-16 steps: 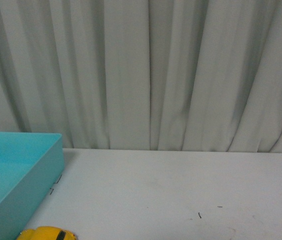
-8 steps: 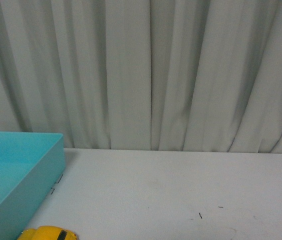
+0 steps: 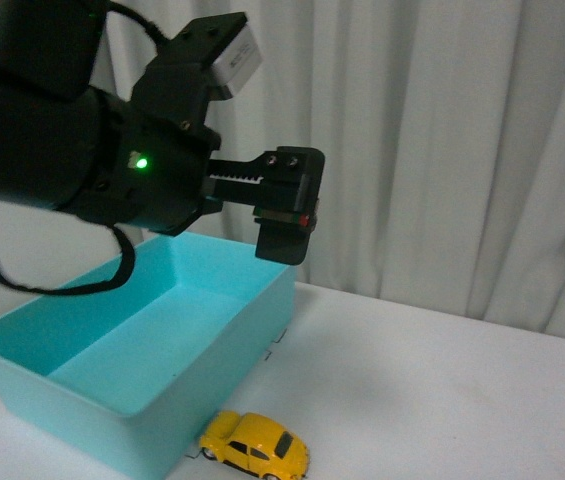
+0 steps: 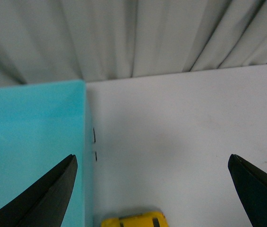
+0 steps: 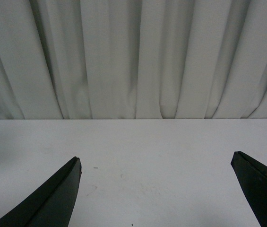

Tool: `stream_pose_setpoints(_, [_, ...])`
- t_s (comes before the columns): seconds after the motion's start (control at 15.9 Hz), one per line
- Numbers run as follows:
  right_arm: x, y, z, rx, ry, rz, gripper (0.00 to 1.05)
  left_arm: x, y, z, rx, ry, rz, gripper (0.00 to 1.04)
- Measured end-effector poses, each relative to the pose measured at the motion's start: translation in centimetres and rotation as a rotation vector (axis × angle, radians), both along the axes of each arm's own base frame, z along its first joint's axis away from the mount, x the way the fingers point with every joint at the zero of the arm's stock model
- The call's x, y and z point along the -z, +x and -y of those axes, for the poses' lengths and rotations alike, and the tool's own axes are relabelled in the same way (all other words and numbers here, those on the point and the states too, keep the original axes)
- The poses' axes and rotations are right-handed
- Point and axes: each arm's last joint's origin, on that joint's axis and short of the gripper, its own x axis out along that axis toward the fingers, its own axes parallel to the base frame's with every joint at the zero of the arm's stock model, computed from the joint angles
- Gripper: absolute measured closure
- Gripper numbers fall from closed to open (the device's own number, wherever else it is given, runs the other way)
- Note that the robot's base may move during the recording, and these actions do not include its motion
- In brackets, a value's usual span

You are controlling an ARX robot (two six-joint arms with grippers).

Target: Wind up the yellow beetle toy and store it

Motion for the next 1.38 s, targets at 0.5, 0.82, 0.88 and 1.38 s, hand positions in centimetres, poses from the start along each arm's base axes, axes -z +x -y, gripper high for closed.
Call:
stream_pose_setpoints(0.5, [0.0,0.0,0.0,0.000,0.000,0.000,0.07,2.6,4.7,3.2,0.853,0.851,-0.329,0.07])
stream_pose_setpoints(0.82, [0.0,0.0,0.0,0.000,0.000,0.000,0.07,7.2,4.2,4.0,1.014,0.975,-0.424,0.07])
stream_pose_setpoints(0.88, [0.0,0.0,0.0,0.000,0.000,0.000,0.07,8.3,4.2,3.9,1.026,0.995,-0.448,0.07])
stream_pose_setpoints(1.38, [0.0,0.0,0.0,0.000,0.000,0.000,0.07,13.4,5.7,3.1,1.061,1.081,-0.514,0.07])
